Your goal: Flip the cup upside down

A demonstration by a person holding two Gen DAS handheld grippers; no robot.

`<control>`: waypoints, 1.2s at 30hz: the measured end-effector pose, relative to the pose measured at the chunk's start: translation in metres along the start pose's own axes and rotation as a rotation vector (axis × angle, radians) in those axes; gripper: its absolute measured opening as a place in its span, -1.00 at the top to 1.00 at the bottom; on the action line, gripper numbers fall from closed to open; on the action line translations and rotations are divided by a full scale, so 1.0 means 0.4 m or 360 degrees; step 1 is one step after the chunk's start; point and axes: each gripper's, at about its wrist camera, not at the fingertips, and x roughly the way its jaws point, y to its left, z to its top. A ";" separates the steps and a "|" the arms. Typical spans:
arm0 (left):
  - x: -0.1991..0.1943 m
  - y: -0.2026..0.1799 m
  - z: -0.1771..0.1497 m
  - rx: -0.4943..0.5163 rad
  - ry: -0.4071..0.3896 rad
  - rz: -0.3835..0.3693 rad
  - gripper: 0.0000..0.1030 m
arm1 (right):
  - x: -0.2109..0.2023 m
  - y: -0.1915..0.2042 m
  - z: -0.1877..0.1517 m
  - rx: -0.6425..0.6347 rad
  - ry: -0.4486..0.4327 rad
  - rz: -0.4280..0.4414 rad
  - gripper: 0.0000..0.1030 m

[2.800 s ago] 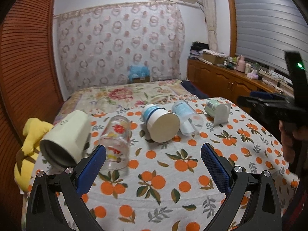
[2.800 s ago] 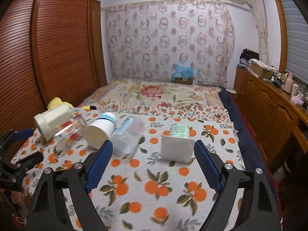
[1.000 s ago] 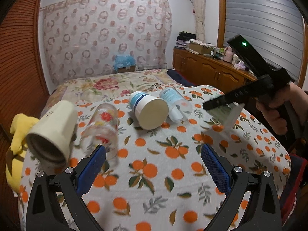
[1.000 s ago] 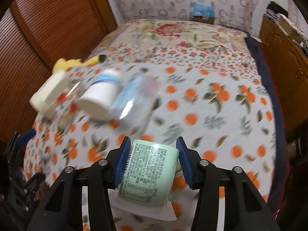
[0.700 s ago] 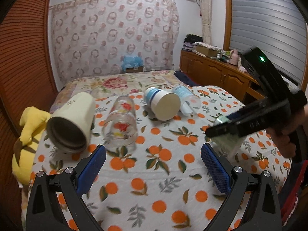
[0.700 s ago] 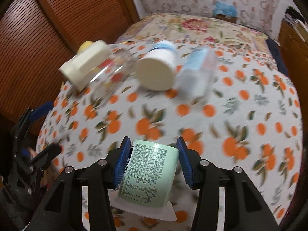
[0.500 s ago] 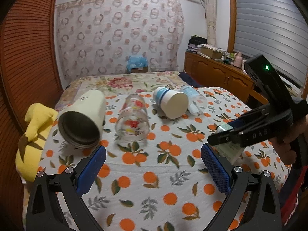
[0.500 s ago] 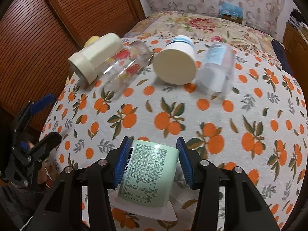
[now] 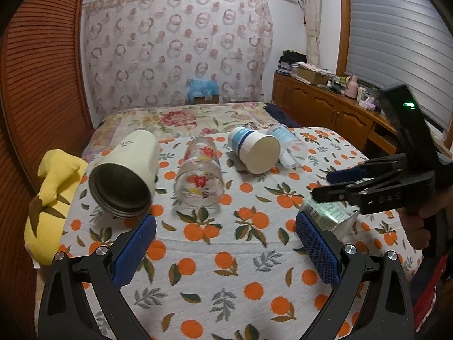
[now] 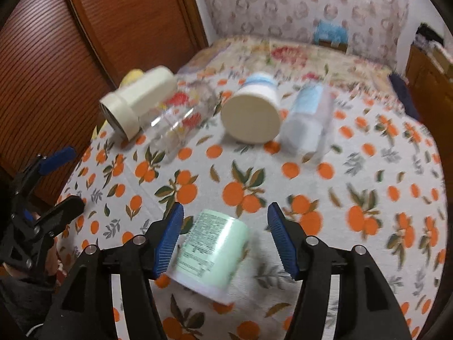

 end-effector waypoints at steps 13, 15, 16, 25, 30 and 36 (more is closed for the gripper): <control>0.081 -0.121 0.060 -0.0016 0.0160 -0.0171 -0.84 | -0.152 -0.074 -0.189 0.0055 -0.0443 -0.0255 -0.58; 0.102 -0.140 0.068 -0.0018 0.0210 -0.0182 -0.81 | -0.150 -0.086 -0.211 0.0076 -0.0457 -0.0262 -0.58; 0.111 -0.148 0.072 -0.0022 0.0234 -0.0192 -0.71 | -0.147 -0.094 -0.222 0.0090 -0.0459 -0.0258 -0.58; 0.228 -0.191 0.080 -0.0148 0.0539 -0.0271 -0.55 | -0.116 -0.106 -0.283 0.0133 -0.0459 -0.0212 -0.58; 0.274 -0.191 0.078 -0.0251 0.0703 -0.0289 -0.46 | -0.124 -0.101 -0.292 0.0136 -0.0501 -0.0215 -0.58; 0.295 -0.219 0.083 -0.0241 0.0840 -0.0291 -0.38 | -0.129 -0.109 -0.294 0.0162 -0.0518 -0.0203 -0.58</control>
